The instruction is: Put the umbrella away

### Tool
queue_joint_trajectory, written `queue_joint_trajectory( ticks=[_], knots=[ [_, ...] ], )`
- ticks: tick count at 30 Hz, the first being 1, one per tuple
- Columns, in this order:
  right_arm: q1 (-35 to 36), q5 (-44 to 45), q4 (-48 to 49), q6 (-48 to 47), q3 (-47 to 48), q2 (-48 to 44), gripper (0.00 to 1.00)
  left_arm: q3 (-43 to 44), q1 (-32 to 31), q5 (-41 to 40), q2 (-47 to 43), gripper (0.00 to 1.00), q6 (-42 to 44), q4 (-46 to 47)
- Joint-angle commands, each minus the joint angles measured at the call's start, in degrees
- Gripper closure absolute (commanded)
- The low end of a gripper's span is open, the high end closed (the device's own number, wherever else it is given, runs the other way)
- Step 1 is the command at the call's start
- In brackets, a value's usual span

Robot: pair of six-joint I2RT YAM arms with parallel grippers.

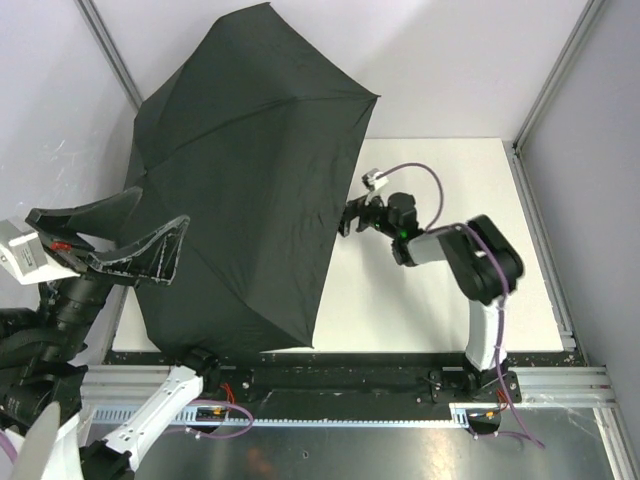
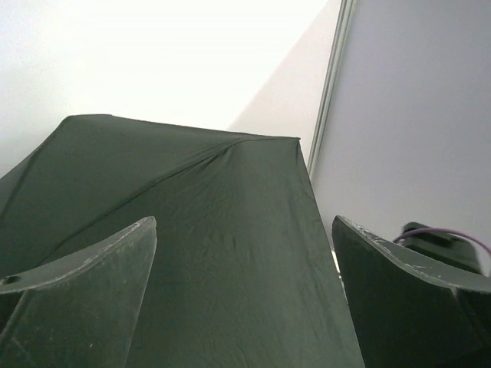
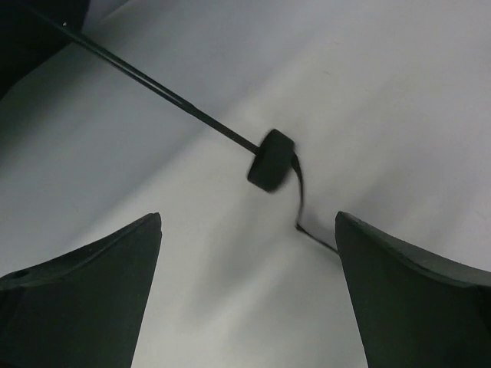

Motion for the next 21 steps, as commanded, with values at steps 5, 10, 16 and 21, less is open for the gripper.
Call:
queue_joint_trajectory(
  ticks=[5,10,16,21],
  knots=[
    [6.9,-4.8,16.1,-10.2,19.6,17.8,0.01,-1.3,-0.5,-1.1,-0.4,0.01,2.9,1.4],
    [11.9,6.9,5.5,-22.2,32.7,25.2,0.01,-0.3,-0.5,-0.2,1.3,0.01,3.1,1.5],
    [14.4,4.4,-8.3,-26.6,52.1,34.7,0.05,0.7,-0.7,2.9,3.0,0.01,2.7,2.1],
    [17.5,5.2,-17.5,-31.4,64.1,38.9,0.40,1.6,-0.7,3.4,3.1,0.01,1.4,2.2]
  ],
)
